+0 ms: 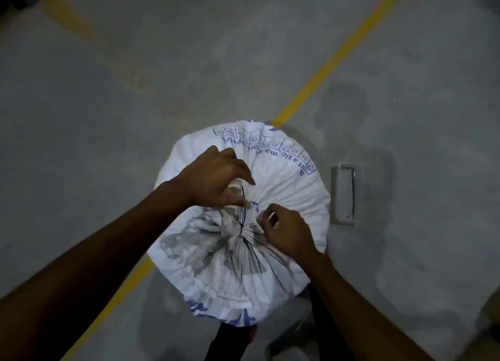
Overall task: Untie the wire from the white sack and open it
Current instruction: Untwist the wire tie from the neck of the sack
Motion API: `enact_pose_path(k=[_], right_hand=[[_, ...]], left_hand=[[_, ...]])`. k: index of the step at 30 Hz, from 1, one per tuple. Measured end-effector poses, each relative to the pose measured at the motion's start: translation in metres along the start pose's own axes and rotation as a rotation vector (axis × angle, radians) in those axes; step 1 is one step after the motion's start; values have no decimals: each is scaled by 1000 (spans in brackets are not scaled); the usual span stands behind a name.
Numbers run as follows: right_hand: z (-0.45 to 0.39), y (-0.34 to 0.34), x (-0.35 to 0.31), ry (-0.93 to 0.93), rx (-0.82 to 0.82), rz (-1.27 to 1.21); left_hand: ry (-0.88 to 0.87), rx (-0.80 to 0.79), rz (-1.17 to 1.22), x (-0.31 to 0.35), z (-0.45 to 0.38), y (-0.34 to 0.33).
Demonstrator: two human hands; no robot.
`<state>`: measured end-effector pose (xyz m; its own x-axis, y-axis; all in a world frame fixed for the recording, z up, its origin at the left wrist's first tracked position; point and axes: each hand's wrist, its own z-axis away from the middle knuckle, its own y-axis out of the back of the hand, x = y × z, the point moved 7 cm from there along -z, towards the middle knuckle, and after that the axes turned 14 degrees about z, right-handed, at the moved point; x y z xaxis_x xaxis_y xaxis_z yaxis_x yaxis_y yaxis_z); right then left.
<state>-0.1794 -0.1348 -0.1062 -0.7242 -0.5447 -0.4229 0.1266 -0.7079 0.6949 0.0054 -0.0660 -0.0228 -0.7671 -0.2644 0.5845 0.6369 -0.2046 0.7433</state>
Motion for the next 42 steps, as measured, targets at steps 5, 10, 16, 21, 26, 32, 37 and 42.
enact_pose_path(k=[5,10,16,21,26,32,37,42], right_hand=[[8,-62,9,-94,53,-308],[13,-94,-4,-101,211,-405],[12,-118,-4,-137,372,-373],[-4,-133,1,-172,410,-267],[-1,-135,16,-75,397,-506],[2,-134,39,-8,262,-707],[-1,-131,41,54,231,-774],[-1,-132,53,9,147,-906]], left_hand=[[10,-245,-185,-9,-9,-60],[25,-359,-201,-30,7,-91],[100,-284,-178,-47,18,-118],[141,-194,-142,-54,17,-129],[147,-96,-48,-57,22,-137],[157,-42,-6,-56,21,-143],[153,22,27,-52,22,-145],[202,56,46,-51,23,-149]])
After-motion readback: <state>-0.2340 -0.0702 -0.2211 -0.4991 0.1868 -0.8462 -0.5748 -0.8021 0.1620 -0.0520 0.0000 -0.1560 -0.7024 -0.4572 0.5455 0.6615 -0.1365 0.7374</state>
